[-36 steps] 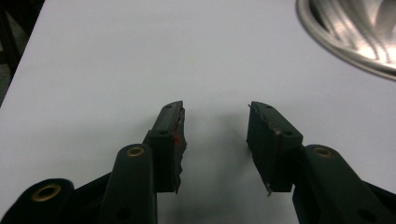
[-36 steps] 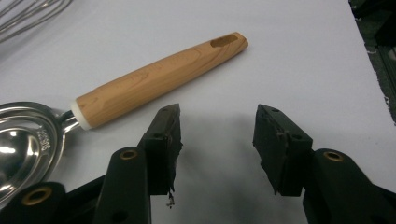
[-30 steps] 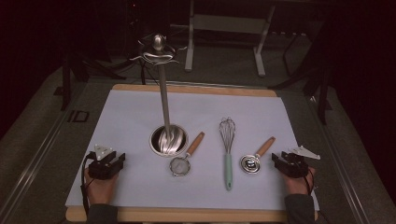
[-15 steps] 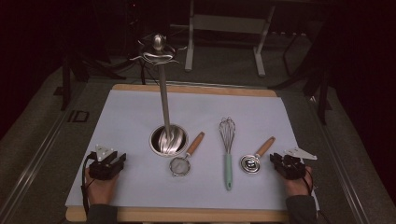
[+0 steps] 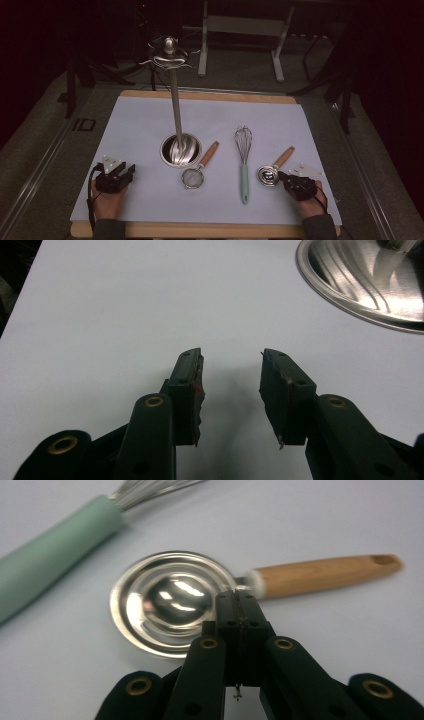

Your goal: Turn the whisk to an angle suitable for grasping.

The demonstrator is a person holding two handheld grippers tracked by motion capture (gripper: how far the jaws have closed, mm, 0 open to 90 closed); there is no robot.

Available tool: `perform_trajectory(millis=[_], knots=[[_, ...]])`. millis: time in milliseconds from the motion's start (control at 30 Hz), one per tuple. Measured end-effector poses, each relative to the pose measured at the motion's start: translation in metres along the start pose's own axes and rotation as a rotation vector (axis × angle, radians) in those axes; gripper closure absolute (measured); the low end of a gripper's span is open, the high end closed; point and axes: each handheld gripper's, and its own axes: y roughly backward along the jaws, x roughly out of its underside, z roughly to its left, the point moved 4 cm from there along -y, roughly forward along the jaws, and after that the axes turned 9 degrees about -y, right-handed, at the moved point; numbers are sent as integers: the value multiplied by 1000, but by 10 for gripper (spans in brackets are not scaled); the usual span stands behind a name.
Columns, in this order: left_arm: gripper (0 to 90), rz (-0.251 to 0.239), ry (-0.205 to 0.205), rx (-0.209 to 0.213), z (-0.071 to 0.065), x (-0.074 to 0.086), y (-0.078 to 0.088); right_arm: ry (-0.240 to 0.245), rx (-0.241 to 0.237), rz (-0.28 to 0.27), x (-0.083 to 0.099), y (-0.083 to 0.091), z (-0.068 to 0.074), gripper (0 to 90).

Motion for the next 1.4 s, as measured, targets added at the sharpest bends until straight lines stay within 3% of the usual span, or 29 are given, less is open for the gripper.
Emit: perform_trajectory(millis=[400, 700, 1000, 1400], knots=[[603, -3, 2, 2, 0, 0, 0, 128, -132, 44, 5, -3, 52, 900], [603, -4, 1, 0, 0, 0, 0, 188, -210, 87, 11, -11, 80, 900], [602, -6, 7, 2, 1, 0, 0, 184, -259, 93, 8, -17, 95, 900], [604, -5, 9, 1, 1, 0, 0, 228, -319, 96, -3, -31, 122, 900]])
